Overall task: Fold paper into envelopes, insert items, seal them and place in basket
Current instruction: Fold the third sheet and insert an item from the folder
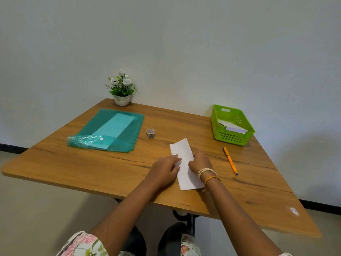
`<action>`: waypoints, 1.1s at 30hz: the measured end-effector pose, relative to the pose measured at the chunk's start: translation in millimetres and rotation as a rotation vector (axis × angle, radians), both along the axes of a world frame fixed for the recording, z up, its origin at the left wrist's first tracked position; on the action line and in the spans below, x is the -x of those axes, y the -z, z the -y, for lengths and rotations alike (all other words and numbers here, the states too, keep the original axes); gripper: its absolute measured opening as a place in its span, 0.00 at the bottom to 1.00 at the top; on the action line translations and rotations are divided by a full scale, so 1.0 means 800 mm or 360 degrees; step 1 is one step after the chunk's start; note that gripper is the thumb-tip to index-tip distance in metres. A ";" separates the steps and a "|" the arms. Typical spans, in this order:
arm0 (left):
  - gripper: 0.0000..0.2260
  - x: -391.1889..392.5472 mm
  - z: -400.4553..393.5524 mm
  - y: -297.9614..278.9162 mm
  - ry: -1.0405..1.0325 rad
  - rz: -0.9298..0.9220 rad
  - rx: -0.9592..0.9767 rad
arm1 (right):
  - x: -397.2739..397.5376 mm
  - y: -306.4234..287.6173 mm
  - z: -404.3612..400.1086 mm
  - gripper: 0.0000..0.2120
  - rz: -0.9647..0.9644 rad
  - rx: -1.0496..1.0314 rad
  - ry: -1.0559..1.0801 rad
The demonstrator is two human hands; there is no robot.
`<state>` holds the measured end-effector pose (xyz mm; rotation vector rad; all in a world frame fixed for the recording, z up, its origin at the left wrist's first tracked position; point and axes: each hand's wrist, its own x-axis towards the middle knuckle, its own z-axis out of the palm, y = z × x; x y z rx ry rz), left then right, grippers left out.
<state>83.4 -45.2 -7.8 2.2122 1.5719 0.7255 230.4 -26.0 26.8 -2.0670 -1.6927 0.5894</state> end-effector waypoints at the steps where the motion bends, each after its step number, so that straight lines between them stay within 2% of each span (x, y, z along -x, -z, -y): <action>1: 0.19 0.003 -0.002 0.001 0.0004 -0.0066 -0.0045 | -0.002 0.001 -0.003 0.17 0.0097 0.0028 -0.0035; 5: 0.19 0.010 -0.003 0.002 0.0003 -0.0214 -0.0178 | -0.004 0.001 -0.016 0.21 0.0507 -0.0008 -0.0241; 7: 0.20 0.009 -0.004 0.003 0.0021 -0.0303 -0.0171 | -0.002 0.005 -0.020 0.23 0.0597 -0.0054 -0.0313; 11: 0.23 0.008 -0.006 0.006 -0.0035 -0.0448 -0.0092 | 0.003 0.015 -0.019 0.25 0.0589 -0.0246 -0.0403; 14: 0.23 0.007 -0.005 0.006 -0.0072 -0.0496 -0.0070 | 0.009 0.028 -0.009 0.22 0.0548 -0.0366 -0.0471; 23: 0.23 0.001 -0.017 0.007 -0.0183 -0.0638 -0.0046 | 0.018 0.042 0.007 0.24 0.0594 -0.0254 -0.0570; 33: 0.25 0.042 -0.026 0.008 -0.0291 -0.0610 0.0105 | -0.053 0.046 0.011 0.24 0.0658 -0.0116 -0.0329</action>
